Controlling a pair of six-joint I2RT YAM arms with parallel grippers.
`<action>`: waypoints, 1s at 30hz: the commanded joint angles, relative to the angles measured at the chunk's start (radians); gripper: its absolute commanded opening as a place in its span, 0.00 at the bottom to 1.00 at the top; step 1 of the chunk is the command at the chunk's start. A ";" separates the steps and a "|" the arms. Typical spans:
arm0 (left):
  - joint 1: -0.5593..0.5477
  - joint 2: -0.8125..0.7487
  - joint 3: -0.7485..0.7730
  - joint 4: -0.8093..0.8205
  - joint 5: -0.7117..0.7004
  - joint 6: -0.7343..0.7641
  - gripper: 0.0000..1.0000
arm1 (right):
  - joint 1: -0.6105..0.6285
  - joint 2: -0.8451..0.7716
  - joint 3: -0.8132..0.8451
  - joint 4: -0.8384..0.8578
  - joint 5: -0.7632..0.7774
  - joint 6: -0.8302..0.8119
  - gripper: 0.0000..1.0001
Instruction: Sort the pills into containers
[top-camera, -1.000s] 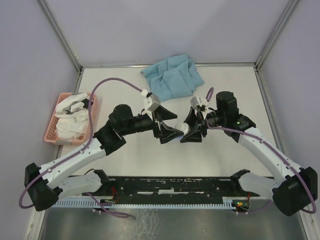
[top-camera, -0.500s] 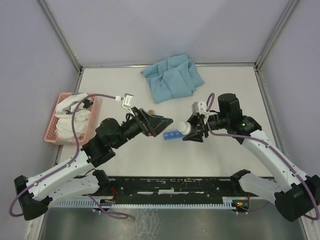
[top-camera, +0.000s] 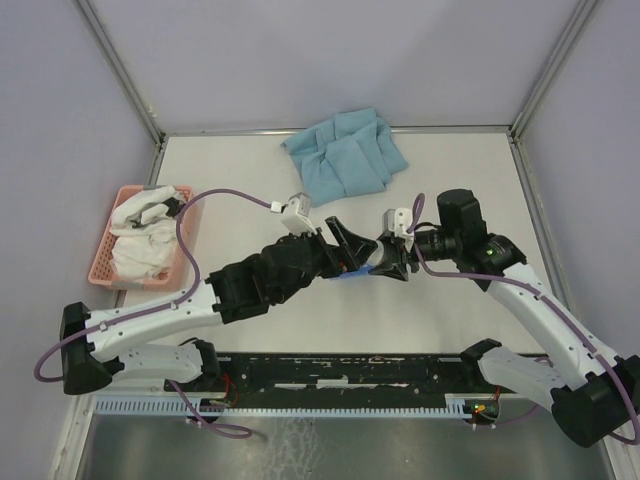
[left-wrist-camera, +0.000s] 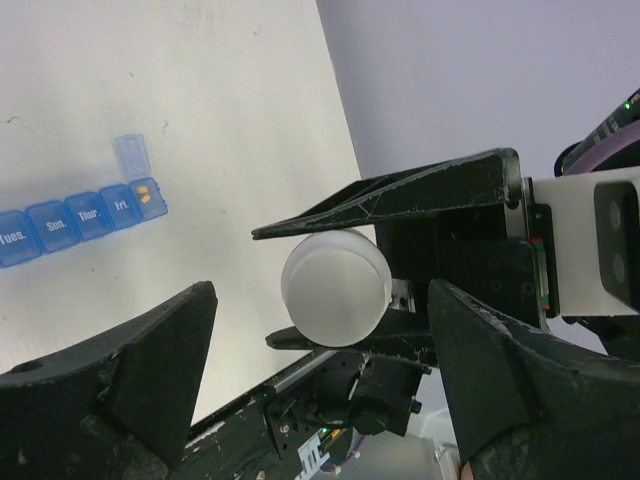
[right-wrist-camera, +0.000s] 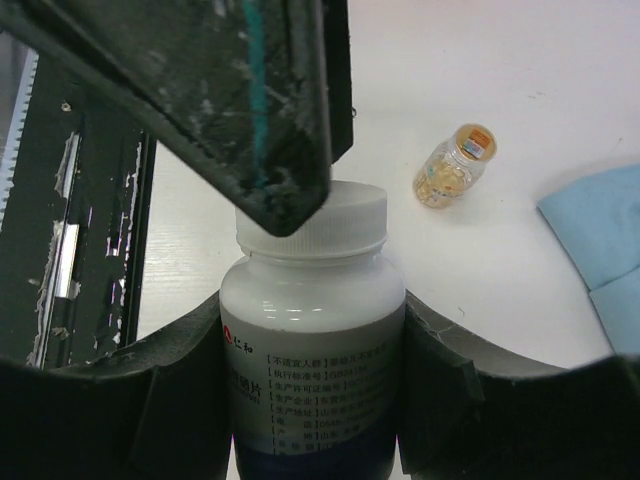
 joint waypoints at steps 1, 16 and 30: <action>-0.007 0.009 0.054 0.002 -0.099 -0.055 0.91 | 0.009 -0.017 0.021 0.014 0.001 -0.019 0.01; -0.006 0.047 0.058 0.032 -0.032 -0.072 0.67 | 0.018 -0.006 0.022 0.013 0.005 -0.022 0.01; -0.006 0.053 0.057 0.041 0.007 -0.074 0.59 | 0.022 0.006 0.024 0.008 0.012 -0.024 0.01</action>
